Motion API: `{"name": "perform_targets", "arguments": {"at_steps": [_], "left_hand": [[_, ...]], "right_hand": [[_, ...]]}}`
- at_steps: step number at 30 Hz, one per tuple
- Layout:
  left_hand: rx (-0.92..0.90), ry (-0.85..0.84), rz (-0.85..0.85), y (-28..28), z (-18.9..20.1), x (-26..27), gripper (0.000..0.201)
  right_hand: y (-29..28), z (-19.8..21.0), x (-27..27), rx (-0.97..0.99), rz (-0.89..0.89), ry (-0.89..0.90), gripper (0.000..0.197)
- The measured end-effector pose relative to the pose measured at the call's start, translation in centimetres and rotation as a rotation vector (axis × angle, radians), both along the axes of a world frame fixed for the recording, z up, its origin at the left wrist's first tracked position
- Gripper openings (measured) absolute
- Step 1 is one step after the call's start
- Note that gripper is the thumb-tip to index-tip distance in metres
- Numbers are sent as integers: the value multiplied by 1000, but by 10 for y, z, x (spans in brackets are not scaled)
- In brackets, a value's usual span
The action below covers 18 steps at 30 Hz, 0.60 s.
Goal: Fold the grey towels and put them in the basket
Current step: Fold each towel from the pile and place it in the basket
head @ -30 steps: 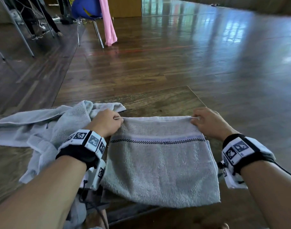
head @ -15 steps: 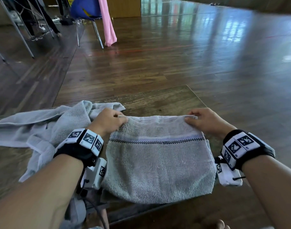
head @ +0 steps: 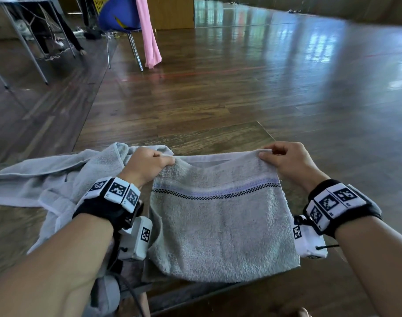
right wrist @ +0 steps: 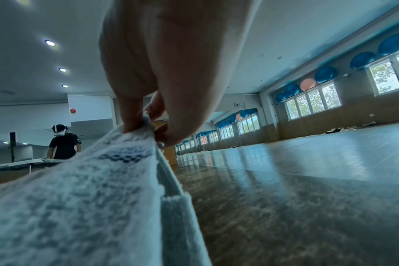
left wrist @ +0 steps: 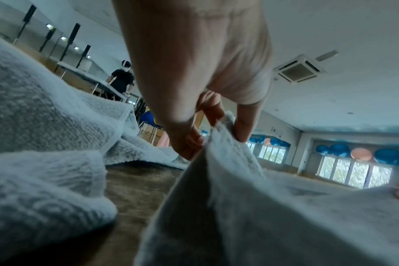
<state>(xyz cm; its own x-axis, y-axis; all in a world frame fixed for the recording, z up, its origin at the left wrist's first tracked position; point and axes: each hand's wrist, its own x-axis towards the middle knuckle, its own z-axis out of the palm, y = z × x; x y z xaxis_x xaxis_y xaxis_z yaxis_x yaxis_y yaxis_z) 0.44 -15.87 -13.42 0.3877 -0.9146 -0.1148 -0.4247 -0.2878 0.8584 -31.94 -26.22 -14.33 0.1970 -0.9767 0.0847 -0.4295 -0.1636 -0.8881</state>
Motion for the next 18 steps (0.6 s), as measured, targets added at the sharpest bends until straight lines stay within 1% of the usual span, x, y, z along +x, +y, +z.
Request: {"name": "perform_targets", "arguments": {"at_steps": [3,5,7,10,14,18], "left_hand": [[21,-174,-14,4,-1,2,41],[27,-237,-40,7,-4,3,34],[30,-272,-62,8,-7,5,24],[-15,-286,-71,12,-4,6,11],[-60,-309,-56,15,-3,9,8],[-52,-439,-113,18,-8,8,5]], "right_hand": [[-4,-5,-5,3,-42,67,9],[-6,-10,-9,33,-62,109,8],[-7,-14,-13,61,-75,127,9],[-7,-16,-17,66,-93,116,13],[-9,-19,-20,73,-107,93,16],[-10,-25,-21,108,-79,104,15]]}}
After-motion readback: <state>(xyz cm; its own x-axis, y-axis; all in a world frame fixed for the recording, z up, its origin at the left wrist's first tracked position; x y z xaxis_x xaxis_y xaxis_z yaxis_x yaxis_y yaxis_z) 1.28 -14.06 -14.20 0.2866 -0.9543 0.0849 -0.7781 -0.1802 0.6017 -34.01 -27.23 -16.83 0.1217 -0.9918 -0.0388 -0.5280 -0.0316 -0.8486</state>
